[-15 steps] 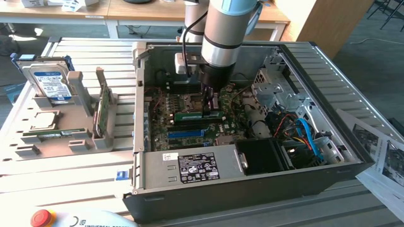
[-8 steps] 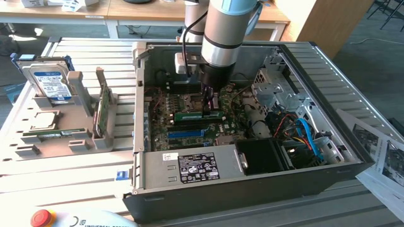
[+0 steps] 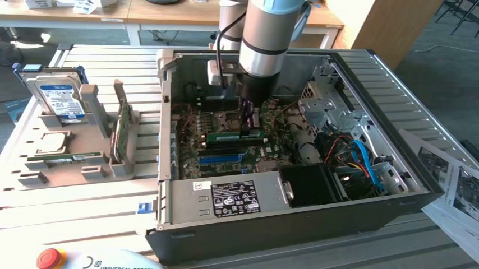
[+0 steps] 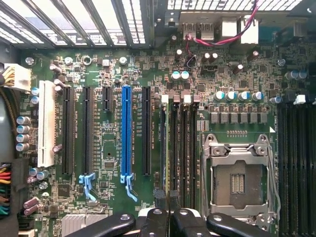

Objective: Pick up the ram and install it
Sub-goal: 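Insert the ram into the slot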

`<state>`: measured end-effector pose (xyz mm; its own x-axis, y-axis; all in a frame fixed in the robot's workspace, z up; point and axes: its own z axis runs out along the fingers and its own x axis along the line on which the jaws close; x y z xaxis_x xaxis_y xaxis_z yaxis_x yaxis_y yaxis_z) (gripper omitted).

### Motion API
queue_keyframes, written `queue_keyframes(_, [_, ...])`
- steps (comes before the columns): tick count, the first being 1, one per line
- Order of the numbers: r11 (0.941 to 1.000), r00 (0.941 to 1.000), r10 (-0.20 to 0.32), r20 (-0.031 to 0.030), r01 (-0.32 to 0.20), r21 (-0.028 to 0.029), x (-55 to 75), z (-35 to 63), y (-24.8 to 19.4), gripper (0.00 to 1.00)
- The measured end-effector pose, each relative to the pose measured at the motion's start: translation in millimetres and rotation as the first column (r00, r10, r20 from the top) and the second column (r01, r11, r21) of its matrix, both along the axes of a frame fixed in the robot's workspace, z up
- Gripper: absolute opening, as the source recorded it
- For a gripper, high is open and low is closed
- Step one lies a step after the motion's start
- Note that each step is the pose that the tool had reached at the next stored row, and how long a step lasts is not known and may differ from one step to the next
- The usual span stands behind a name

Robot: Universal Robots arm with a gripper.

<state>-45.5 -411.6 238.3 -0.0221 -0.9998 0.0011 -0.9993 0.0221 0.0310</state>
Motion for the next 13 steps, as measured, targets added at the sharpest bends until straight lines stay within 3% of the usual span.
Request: queue_keyframes(13, [1.0000,1.0000,0.000,-0.0001,0.000,-0.0029,0.0,9.6,0.1,0.12])
